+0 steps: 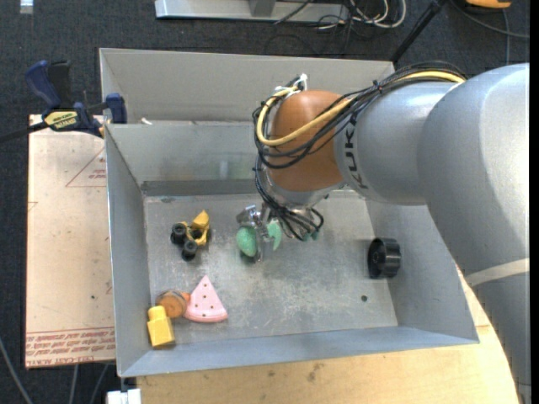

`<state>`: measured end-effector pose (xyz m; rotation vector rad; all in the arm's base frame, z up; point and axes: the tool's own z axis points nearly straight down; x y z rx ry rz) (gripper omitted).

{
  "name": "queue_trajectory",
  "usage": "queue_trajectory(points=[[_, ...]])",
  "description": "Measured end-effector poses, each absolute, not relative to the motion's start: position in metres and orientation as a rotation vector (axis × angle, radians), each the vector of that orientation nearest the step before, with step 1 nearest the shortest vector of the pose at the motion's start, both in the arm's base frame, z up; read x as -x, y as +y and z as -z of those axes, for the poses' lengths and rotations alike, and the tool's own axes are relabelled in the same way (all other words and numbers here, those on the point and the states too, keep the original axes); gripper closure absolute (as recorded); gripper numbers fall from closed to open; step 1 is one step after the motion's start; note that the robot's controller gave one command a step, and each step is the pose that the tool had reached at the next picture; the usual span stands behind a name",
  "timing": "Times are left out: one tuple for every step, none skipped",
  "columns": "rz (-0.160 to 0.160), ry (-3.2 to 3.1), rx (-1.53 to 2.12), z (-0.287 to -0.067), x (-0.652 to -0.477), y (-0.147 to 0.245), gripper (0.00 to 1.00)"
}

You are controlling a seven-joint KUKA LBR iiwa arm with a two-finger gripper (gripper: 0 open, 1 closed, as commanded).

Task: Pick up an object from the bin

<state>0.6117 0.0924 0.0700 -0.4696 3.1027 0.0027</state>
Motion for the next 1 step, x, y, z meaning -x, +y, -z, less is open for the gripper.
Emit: queue_trajectory(points=[[-0.003, 3.103, 0.469, -0.07, -0.6117, 0.0924, 1.0]])
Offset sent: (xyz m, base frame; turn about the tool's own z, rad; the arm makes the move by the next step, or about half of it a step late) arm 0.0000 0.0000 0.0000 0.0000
